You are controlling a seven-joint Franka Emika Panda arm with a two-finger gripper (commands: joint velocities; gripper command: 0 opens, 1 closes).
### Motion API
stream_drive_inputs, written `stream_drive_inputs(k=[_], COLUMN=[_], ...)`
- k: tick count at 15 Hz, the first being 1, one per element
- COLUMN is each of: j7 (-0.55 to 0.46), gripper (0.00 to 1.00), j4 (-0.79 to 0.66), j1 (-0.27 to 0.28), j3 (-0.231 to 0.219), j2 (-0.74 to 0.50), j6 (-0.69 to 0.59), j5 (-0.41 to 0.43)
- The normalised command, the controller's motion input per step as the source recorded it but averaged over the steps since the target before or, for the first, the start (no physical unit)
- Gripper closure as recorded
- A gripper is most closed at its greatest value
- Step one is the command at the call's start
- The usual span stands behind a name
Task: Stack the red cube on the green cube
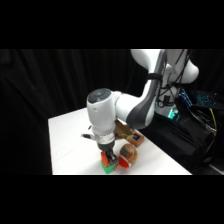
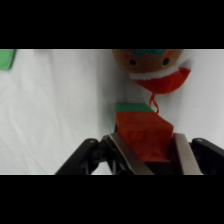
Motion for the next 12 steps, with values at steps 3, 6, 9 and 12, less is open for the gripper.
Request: stream_drive_inputs(k=[3,6,9,12], j7=[-0.10,-0.12,-0.11,-0.11], gripper=[0.25,0.10,0.00,0.00], j4=[0.13,0.14,0.14,0.11], j1=[-0.017,-0.032,-0.019,-0.010], j3=[0.037,0.048,0.043,0.039], j2=[0.07,0.04,0.02,-0.05], j6=[-0.01,-0.07,-0.11,-0.20], j5=[0.144,0.155,0.126,0.110])
